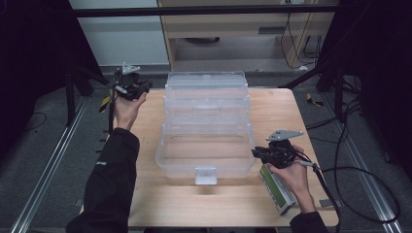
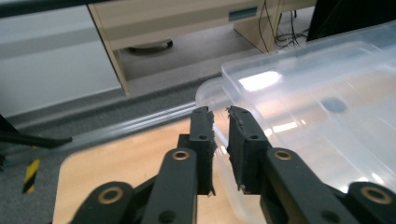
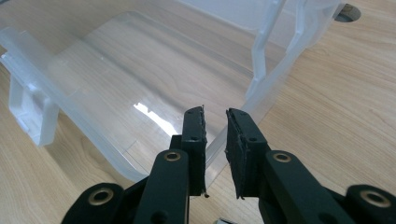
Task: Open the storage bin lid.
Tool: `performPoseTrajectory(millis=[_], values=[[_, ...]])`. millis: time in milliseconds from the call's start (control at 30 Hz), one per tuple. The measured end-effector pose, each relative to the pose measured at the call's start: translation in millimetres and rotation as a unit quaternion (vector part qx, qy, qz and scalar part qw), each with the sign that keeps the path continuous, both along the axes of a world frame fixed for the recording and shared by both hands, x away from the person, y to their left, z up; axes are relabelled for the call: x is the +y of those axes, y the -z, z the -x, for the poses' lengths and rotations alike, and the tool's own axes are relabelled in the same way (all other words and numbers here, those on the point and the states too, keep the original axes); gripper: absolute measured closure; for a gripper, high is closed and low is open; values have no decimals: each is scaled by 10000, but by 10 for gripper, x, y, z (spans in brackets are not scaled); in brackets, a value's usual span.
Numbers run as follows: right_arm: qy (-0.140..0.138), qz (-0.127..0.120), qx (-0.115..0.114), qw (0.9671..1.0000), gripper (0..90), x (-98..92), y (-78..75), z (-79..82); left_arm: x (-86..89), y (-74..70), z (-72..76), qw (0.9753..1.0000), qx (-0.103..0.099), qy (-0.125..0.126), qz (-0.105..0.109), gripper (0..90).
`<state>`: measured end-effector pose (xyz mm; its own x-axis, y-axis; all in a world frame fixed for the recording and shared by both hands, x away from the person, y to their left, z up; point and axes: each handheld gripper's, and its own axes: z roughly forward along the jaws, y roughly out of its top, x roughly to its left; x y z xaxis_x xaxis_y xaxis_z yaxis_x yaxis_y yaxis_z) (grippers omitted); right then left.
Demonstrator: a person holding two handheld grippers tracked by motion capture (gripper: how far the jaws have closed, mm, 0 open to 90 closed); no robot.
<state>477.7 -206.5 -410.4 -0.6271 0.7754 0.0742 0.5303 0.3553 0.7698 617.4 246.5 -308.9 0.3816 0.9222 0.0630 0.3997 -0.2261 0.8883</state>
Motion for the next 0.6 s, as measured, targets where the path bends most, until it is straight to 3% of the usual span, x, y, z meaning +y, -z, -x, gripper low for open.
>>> performPoseTrajectory(millis=[233,333,600], values=[[1,-6,54,10000,775,-3,-5,-8,146,124,561,9998,123,141,95,732],[12,-13,58,10000,773,-1,-3,-8,187,190,737,9995,169,203,176,702],[28,13,33,10000,769,6,-1,-7,206,423,1113,9984,390,407,27,671]])
